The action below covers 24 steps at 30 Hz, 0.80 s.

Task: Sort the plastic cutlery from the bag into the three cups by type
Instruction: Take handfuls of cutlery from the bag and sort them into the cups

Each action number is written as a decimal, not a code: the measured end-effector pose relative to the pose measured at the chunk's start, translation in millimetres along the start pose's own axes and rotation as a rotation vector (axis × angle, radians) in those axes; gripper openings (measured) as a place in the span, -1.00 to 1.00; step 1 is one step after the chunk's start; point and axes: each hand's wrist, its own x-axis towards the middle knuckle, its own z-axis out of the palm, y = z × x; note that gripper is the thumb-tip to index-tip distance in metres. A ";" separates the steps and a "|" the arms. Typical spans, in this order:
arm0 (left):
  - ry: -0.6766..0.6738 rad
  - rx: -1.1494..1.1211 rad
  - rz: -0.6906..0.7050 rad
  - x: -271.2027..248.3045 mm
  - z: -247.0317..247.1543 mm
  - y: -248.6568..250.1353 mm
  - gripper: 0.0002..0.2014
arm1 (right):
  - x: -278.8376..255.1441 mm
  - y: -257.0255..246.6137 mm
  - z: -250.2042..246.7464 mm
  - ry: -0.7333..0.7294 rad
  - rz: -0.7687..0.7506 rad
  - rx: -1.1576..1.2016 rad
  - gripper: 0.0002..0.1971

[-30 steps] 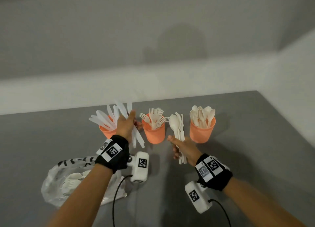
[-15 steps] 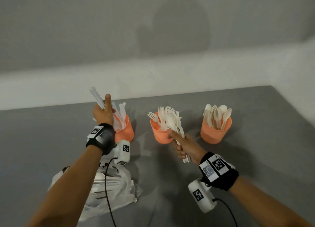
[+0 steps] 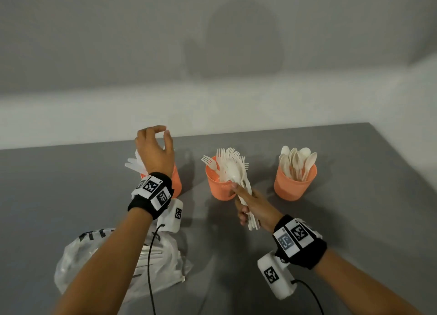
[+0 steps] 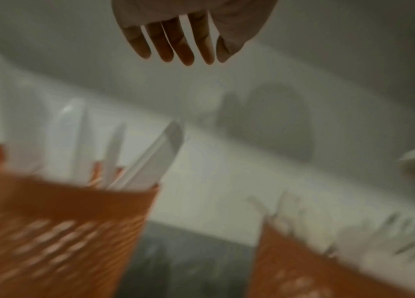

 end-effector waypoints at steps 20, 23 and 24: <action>-0.868 -0.759 -0.727 -138.4 8.6 105.2 -0.92 | -54.8 0.0 -14.9 -0.140 0.062 -0.130 -0.83; -0.768 -0.696 -0.731 -145.2 12.7 111.0 -0.93 | -57.8 8.5 -16.9 -0.041 -0.086 -0.299 -0.84; -0.742 -0.675 -0.723 -146.8 13.5 114.1 -0.93 | -59.0 11.4 -17.0 -0.028 -0.093 -0.300 -0.81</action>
